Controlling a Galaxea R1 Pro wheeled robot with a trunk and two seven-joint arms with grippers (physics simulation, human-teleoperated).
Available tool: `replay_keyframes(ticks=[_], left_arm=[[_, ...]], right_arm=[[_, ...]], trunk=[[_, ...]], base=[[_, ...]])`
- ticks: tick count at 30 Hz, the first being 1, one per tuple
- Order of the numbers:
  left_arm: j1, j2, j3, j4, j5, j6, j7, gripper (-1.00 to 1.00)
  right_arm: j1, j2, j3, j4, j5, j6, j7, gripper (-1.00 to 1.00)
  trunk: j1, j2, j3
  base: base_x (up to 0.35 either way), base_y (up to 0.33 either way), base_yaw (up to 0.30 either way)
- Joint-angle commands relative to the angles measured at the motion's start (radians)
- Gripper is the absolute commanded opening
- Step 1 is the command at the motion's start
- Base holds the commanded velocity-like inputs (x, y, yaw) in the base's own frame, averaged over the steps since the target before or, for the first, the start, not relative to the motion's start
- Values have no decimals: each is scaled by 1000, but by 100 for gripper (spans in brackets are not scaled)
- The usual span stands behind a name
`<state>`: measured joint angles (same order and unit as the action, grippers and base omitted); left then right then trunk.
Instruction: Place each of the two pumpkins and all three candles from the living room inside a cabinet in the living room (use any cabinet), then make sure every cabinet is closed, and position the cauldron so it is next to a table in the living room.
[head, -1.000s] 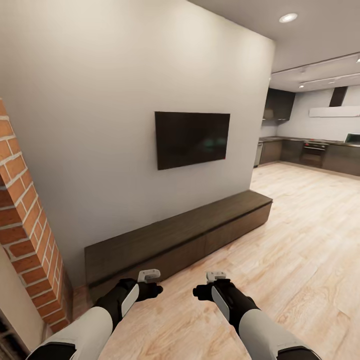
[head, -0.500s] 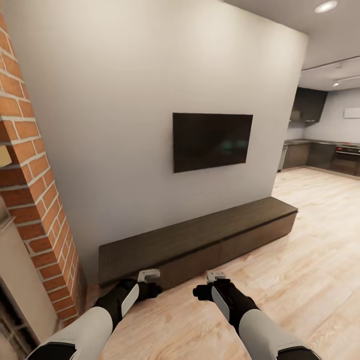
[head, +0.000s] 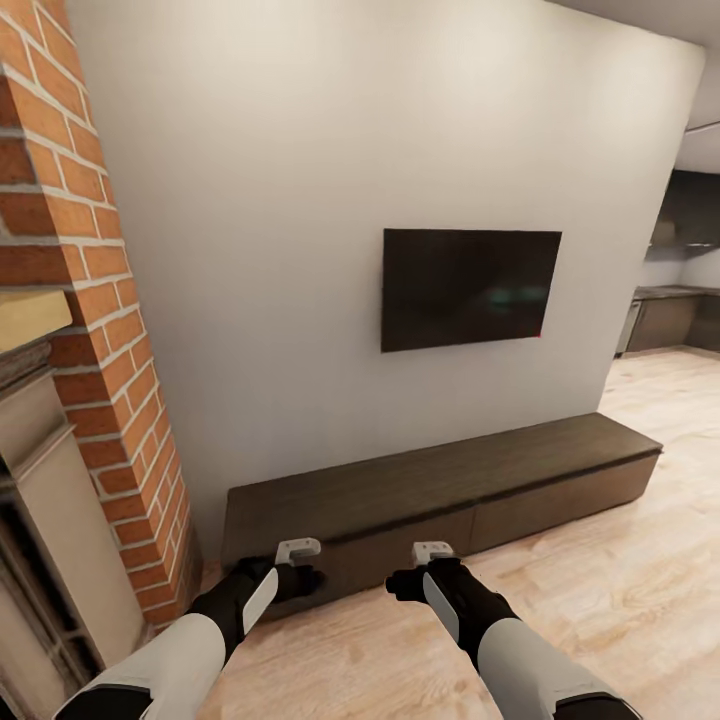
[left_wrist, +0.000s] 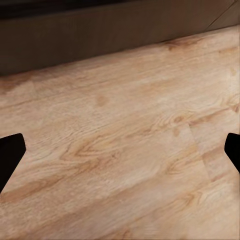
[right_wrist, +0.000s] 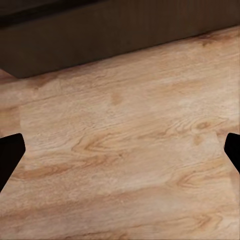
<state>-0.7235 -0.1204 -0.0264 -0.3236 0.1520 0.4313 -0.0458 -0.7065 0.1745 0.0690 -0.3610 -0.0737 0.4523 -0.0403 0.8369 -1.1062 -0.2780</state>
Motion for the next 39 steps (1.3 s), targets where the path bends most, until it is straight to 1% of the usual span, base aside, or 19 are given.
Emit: replay_keyframes(ticks=[1,7,17,33,39], left_arm=[[0,0,-3,-2,9,5,1,100],[-1,0,-3,-2,9,4,2,100],[0,0,-3,-2,9,2,3,100],[0,1,-5,-2,11,-5,7,100],[0,1,-7,-2,10,-4,8,100]], right_arm=[[0,0,3,-2,-8,5,-4,100],[0,0,3,-2,-8,5,-4,100],[0,0,3,-2,-8,5,-4,100],[0,0,3,-2,-8,5,-4,100],[0,0,2,-2,-8,5,-4,100]], trunk=[[0,-1,-1],[0,-1,0],[0,-1,0],[0,-1,0],[0,-1,0]], base=[[133,-140,215],[92,-132,106],[13,-188,66],[83,-118,259],[20,-130,89]])
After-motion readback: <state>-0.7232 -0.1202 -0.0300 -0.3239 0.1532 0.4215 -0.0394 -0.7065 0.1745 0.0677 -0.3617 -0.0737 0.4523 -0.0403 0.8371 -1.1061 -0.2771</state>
